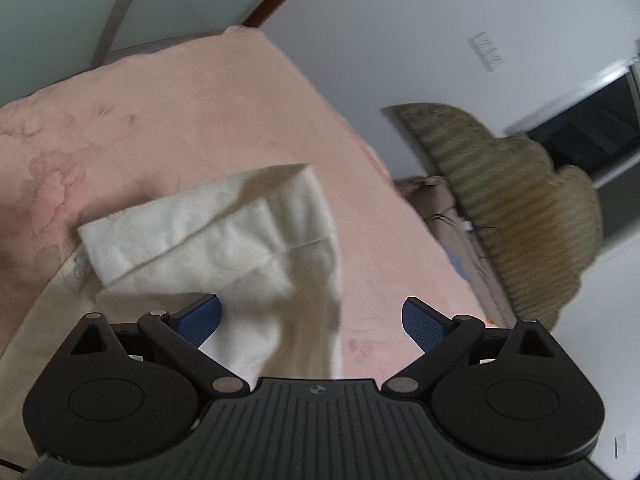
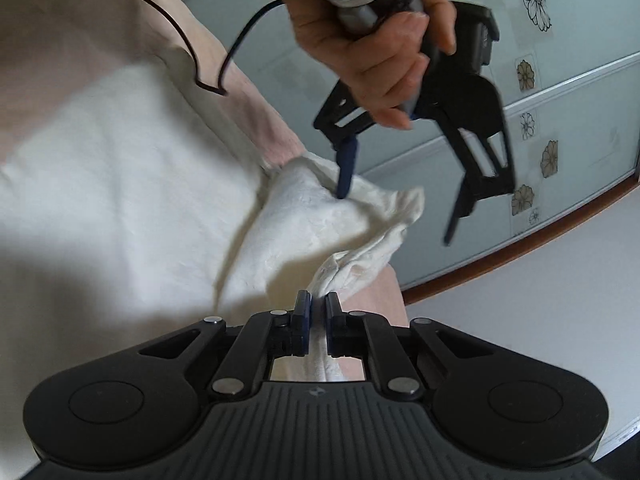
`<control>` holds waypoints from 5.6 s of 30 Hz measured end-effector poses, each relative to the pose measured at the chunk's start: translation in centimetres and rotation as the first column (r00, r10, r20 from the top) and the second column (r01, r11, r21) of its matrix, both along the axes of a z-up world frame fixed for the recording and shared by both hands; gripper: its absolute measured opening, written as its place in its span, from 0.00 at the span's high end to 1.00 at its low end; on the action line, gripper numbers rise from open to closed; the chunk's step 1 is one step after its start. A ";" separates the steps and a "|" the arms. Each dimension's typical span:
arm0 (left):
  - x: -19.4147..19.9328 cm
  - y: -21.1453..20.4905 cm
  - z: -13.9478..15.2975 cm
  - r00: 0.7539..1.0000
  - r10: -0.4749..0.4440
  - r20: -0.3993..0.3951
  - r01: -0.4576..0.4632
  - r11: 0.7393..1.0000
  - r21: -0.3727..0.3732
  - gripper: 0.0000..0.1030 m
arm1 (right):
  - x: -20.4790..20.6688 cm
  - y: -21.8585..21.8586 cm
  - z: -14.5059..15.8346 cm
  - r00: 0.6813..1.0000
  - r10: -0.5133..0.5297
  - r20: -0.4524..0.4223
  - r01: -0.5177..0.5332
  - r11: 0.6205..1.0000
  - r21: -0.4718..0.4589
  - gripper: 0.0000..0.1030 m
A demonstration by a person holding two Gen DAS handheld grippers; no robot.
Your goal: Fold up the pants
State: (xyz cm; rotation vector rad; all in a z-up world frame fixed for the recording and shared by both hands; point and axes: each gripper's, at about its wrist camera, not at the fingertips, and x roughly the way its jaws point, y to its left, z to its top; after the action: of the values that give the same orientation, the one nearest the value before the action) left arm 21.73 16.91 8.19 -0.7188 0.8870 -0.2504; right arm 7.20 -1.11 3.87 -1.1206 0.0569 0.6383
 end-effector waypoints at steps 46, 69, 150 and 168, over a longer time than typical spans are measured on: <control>-19.4 6.7 -6.9 0.999 0.040 0.022 -0.044 0.967 0.250 0.93 | -6.4 -2.6 0.2 0.803 -0.133 -0.581 0.325 0.915 0.240 0.93; -21.4 -20.1 -5.1 0.504 -0.851 0.144 0.502 0.425 0.753 0.35 | -13.9 -30.6 0.9 0.429 -0.450 -0.783 0.902 0.163 0.400 0.86; -20.3 -24.7 -5.2 0.521 -0.733 0.437 0.217 0.609 0.763 0.93 | -12.6 -51.9 1.0 0.621 -0.208 -0.756 0.500 -0.638 0.586 0.96; -25.8 -24.2 -8.1 0.235 -0.940 0.249 0.414 0.329 0.849 0.92 | -28.0 -47.6 -2.7 0.345 -0.316 -0.884 0.509 -0.728 0.459 0.96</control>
State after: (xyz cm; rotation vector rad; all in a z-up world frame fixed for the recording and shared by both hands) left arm -4.03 -7.32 0.06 0.5986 0.3584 -1.0145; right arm -20.81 -48.71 1.14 0.9137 0.2964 -0.6180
